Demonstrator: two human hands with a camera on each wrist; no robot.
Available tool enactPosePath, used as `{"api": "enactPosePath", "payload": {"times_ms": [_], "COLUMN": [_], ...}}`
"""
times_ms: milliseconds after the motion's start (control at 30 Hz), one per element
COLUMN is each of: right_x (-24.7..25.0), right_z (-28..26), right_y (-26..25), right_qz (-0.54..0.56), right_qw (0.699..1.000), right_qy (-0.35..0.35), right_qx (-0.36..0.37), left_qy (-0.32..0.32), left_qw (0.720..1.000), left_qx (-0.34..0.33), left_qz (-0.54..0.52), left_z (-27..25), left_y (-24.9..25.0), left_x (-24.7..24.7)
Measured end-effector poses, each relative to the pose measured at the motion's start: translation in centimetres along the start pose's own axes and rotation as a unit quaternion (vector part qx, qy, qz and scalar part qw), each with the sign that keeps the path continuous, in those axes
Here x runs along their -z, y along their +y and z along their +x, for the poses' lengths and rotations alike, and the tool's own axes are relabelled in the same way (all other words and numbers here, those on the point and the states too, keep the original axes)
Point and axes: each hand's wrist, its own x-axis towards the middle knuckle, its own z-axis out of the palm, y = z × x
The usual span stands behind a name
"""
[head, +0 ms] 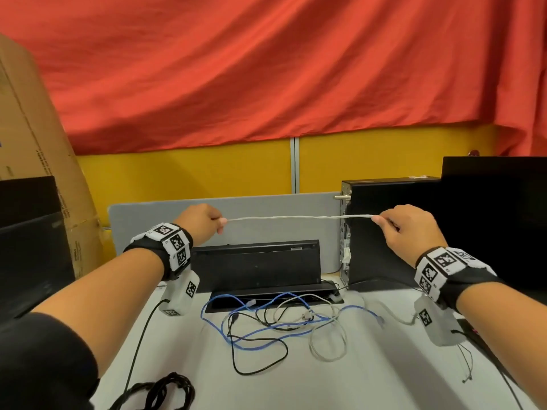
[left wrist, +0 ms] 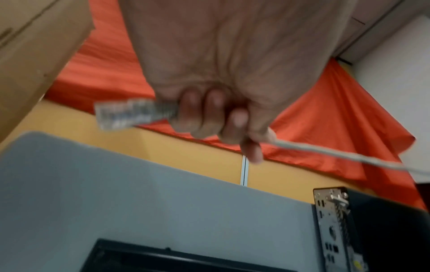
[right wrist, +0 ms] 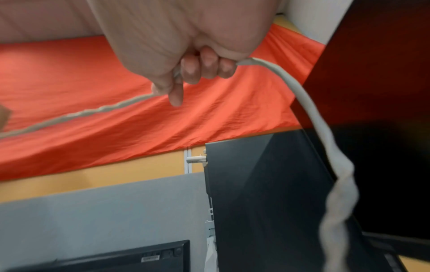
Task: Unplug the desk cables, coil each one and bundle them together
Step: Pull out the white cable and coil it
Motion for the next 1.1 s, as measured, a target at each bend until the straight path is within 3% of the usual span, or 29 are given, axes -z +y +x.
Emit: {"api": "enactPosePath", "payload": {"times_ms": [200,367,467,567,733,867,933,1100], "right_x": [-0.2,-0.8,-1.0,-1.3,-2.2,-2.4,-2.3,-2.5], "right_z": [-1.8,-2.2,-1.7,-1.2,-2.0,-2.8,-3.0,-2.9], "right_y": [-1.5,-1.6,-0.9,0.1,0.6,0.8,0.4,-1.2], "right_qz": [0.007,0.041,0.069,0.101,0.099,0.076,0.05,0.045], "right_qw": [0.993,0.995,0.997,0.993,0.987,0.99,0.994,0.998], "right_qy": [0.03,0.032,0.038,0.046,0.022,0.017,0.013,0.03], "right_qx": [0.111,0.089,0.015,-0.05,-0.126,-0.121,-0.092,-0.042], "left_qy": [0.092,0.12,0.098,0.033,-0.052,-0.137,-0.129,-0.024], "left_qw": [0.994,0.988,0.991,0.997,0.995,0.989,0.991,0.996], "left_qx": [0.053,0.036,-0.015,-0.068,-0.087,-0.055,-0.039,0.005], "left_qz": [0.036,0.087,0.088,0.023,-0.006,-0.01,0.023,0.088], "left_z": [0.0,-1.2,-1.8,-2.4,-3.3,-4.0,-4.1,-3.8], "left_y": [-0.7,-1.0,-1.4,-1.8,-2.1,-2.3,-2.4,-2.4], "left_x": [0.4,0.1,0.4,0.4,0.3,-0.3,-0.7,-0.7]}}
